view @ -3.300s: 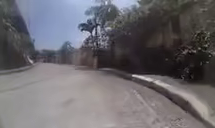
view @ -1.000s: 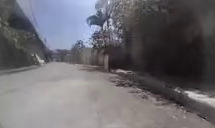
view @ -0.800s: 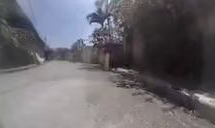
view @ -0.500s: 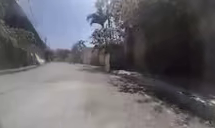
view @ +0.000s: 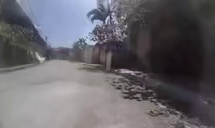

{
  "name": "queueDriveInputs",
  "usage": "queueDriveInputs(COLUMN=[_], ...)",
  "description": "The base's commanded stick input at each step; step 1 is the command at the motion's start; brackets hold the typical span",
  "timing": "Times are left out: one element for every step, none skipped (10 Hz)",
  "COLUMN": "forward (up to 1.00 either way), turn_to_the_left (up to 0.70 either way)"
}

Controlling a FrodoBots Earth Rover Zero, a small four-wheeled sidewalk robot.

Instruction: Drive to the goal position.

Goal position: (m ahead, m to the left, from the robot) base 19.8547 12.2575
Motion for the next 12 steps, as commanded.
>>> queueDriveInputs(forward=[0.85,0.85,0.85,0.85,0.85,0.85,0.85,0.85,0.85,0.85,0.85,0.85], turn_to_the_left=[0.0,0.0,0.0,0.31,0.34,0.34,0.15,0.0,0.0,0.0,0.0,0.0])
